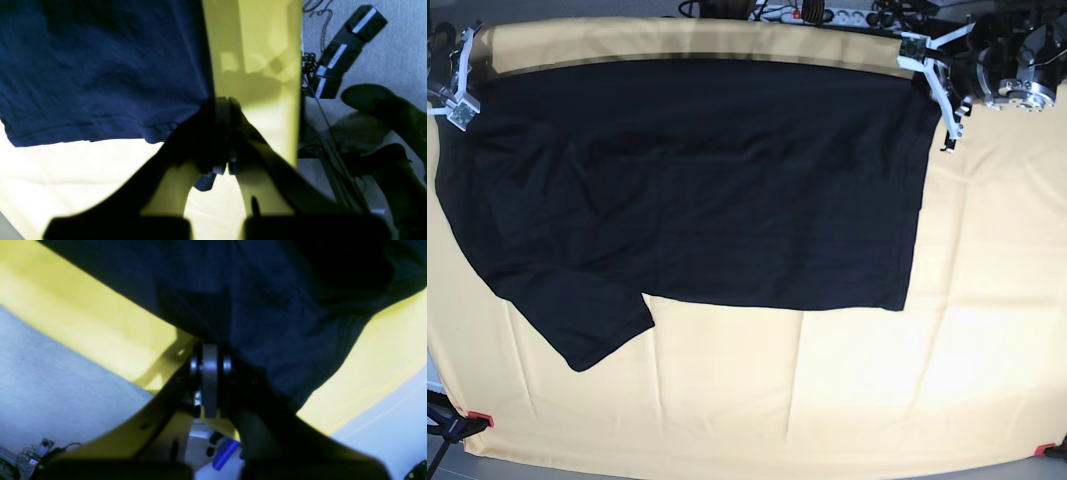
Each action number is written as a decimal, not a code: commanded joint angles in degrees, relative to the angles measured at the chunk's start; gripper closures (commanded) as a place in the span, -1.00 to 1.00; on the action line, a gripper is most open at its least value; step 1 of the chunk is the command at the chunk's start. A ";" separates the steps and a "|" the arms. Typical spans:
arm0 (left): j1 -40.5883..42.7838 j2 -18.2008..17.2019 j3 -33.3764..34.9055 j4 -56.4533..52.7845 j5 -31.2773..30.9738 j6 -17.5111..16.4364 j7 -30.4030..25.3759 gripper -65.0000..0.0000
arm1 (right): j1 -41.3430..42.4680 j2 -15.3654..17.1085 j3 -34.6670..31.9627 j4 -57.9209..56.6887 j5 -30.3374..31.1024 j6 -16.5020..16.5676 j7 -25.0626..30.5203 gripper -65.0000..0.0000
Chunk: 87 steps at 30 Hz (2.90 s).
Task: Fold the T-shirt properly
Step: 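Pull the held shirt edge with both grippers away from the robot, then release the edge and move the left gripper to the shirt's hem corner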
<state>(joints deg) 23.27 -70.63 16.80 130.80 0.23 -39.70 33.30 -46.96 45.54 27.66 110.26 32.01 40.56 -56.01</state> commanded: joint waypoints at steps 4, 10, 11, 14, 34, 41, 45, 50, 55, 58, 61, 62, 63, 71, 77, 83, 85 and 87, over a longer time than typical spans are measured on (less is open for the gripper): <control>-0.07 -1.46 -0.63 1.75 0.22 -0.30 1.70 1.00 | -0.17 1.11 1.01 0.44 -1.53 -0.56 -3.26 1.00; -0.09 -1.42 -0.63 2.38 -2.27 -0.30 1.68 1.00 | -0.15 1.14 1.01 0.44 -0.35 -1.66 -3.17 1.00; -0.09 -1.42 -0.63 2.38 -2.27 -0.30 1.68 1.00 | -0.15 1.14 1.01 0.44 -0.24 -1.88 -3.17 1.00; -0.09 -1.42 -0.63 2.38 -2.27 -0.30 1.70 1.00 | 0.02 1.16 1.01 0.44 -0.26 -2.71 -3.17 1.00; -1.51 0.90 -0.85 4.20 8.20 31.50 8.46 -0.07 | 0.33 1.16 5.90 10.56 -0.70 -12.87 3.04 0.44; -9.35 9.99 -0.85 1.79 8.15 42.88 7.52 -0.07 | 0.33 1.16 6.16 10.56 -0.96 -13.86 4.66 0.44; -14.86 16.72 -0.85 -4.68 7.82 45.44 5.11 -0.07 | 2.38 0.94 6.14 10.54 -4.26 -18.27 5.60 0.32; -19.54 21.31 -0.85 -12.39 3.82 44.74 4.72 -0.07 | 3.30 0.94 6.14 10.49 -4.09 -17.81 2.80 0.08; -20.15 21.40 -0.85 -13.55 3.80 43.56 4.63 -0.07 | 3.28 0.94 6.14 10.49 0.33 -15.13 -5.68 0.08; -20.17 21.40 -0.85 -13.55 3.80 43.56 4.46 -0.07 | 3.28 0.94 6.14 10.49 1.79 -12.87 -12.37 0.08; -20.31 21.38 -0.85 -13.55 3.85 43.56 4.46 -0.07 | 1.55 0.98 6.14 10.49 0.92 -11.10 -15.45 0.08; -20.28 21.24 -0.85 -13.55 3.85 43.56 4.46 -0.07 | 0.20 0.98 6.14 10.49 0.04 -11.28 -15.45 0.08; -20.31 21.22 -0.85 -13.55 3.85 43.56 4.46 -0.07 | -1.20 0.98 6.14 10.51 -1.07 -11.80 -15.50 0.08; -20.28 21.09 -0.85 -13.55 4.42 43.60 4.46 -0.07 | -5.73 0.90 7.37 11.34 -13.49 -20.72 -16.61 0.08; -20.31 21.09 -0.85 -13.55 4.39 45.33 4.46 -0.07 | -5.70 0.83 13.75 13.94 -15.26 -29.20 -6.03 0.08; -20.31 21.14 -0.85 -13.57 2.03 45.53 4.04 -0.07 | 0.31 0.81 14.36 14.08 -4.42 -24.13 3.54 0.07; -20.94 21.27 -0.85 -13.68 1.97 46.29 3.98 -0.07 | 3.82 0.83 14.27 13.75 -2.10 -21.90 3.76 0.07; -22.36 22.01 -0.85 -14.93 0.94 47.28 3.93 -0.07 | 7.15 0.83 14.27 13.16 -0.57 -20.52 3.96 0.07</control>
<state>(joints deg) 1.78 -47.66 16.49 115.37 0.40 6.92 38.17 -39.83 45.23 41.15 123.04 31.94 20.58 -52.88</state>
